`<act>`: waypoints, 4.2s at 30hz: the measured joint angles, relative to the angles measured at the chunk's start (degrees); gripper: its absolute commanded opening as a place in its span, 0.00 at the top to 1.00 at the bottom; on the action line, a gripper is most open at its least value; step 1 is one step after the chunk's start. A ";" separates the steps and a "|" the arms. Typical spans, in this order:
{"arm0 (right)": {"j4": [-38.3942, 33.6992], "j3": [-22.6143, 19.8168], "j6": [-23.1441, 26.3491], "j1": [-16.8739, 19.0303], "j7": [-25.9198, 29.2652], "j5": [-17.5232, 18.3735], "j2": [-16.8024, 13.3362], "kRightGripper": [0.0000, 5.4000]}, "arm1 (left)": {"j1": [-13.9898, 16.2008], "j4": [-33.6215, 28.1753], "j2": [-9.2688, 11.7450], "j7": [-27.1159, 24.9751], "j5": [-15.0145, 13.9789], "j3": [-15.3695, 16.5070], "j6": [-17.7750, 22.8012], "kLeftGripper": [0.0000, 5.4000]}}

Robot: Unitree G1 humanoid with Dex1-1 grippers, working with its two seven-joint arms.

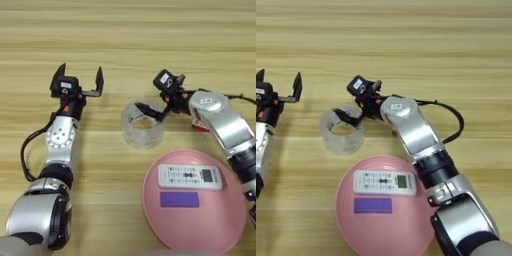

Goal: Move the objects on the table

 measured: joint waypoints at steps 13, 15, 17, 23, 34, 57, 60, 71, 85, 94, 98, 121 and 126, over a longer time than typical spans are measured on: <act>-15.64 -11.52 -8.62 8.44 8.75 17.34 -4.92 0.01 | 1.24 -0.98 -0.07 -0.75 -0.07 0.29 -0.37 0.00; -15.68 -12.43 -10.52 11.38 11.42 18.89 -6.75 0.01 | 1.37 -1.09 -0.08 -1.02 -0.15 0.32 -0.40 0.00; -15.66 -13.01 -12.58 14.58 13.61 19.43 -8.39 0.01 | 1.42 -1.18 -0.11 -1.22 -0.18 0.34 -0.41 0.00; -13.74 -12.79 -17.70 22.18 25.27 20.50 -15.89 0.01 | 1.42 -1.31 -0.15 -1.71 -0.35 0.41 -0.41 0.00; -4.68 -11.83 -23.79 26.13 32.19 18.55 -21.29 0.01 | 1.37 -0.19 -0.19 -1.76 -0.35 0.49 -0.40 0.00; -1.53 -2.83 -19.33 20.51 18.15 -0.52 -21.25 0.01 | 1.04 1.01 -0.16 -2.69 -0.34 0.74 -0.40 0.00; -1.61 -2.08 -18.33 20.15 18.74 -1.26 -22.14 0.01 | 1.04 1.01 -0.18 -2.68 -0.34 0.73 -0.40 0.00; -0.80 1.46 -18.39 18.30 20.26 -4.53 -23.74 0.01 | 1.04 1.01 -0.26 -2.69 -0.35 0.73 -0.40 0.00; 1.91 2.89 -18.22 14.83 18.43 -6.32 -22.17 0.01 | 1.04 1.00 -0.46 -2.54 -0.34 0.68 -0.40 0.00; 5.82 3.60 -17.87 12.26 15.99 -7.23 -19.16 0.01 | 1.03 1.00 -0.76 -2.34 -0.33 0.64 -0.40 0.00; 6.67 3.60 -17.28 11.67 15.09 -7.23 -17.85 0.01 | 1.03 1.00 -0.76 -2.35 -0.33 0.64 -0.40 0.00; 4.58 -0.40 -14.59 8.91 14.62 -1.66 -15.32 0.01 | 0.99 1.00 -0.85 -2.18 -0.28 0.54 -0.39 0.00; -0.20 -2.96 -13.28 9.42 17.55 3.06 -16.84 0.01 | 0.70 1.00 -0.91 -2.18 -0.27 0.49 -0.39 0.00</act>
